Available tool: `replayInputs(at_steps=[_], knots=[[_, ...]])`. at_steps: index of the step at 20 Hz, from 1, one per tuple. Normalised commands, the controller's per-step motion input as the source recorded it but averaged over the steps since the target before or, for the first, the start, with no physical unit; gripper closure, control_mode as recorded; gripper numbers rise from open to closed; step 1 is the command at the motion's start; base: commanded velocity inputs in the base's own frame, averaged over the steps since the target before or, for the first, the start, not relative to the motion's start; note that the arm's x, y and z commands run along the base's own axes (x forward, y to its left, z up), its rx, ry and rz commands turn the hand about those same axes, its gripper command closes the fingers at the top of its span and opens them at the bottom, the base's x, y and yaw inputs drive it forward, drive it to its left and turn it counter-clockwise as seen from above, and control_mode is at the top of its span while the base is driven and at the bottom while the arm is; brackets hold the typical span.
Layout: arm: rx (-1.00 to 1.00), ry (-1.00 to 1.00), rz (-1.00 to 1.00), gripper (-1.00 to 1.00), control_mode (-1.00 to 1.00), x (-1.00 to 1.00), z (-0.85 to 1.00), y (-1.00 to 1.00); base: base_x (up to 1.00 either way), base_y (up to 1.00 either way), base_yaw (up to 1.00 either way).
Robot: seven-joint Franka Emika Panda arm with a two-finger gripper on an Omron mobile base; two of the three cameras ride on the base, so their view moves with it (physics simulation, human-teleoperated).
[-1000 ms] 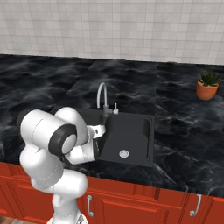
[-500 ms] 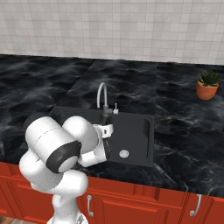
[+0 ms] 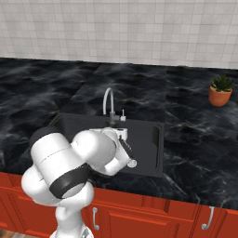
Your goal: Pick the pan and sponge and place them into the sink. Then turn on the water.
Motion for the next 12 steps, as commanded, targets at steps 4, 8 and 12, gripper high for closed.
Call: replayInputs(at_steps=[4, 8, 12], knots=[[0.09, 0.08, 0.04, -1.0, -1.0, 0.11, 0.31, -0.39, 0.0, 0.0, 0.0], [0.08, 0.14, 0.06, -1.0, -1.0, 0.23, 0.25, -0.4, 0.0, 0.0, 0.0], [0.05, 0.18, 0.08, -1.0, -1.0, 0.24, 0.12, -0.42, 0.0, 0.0, 0.0]])
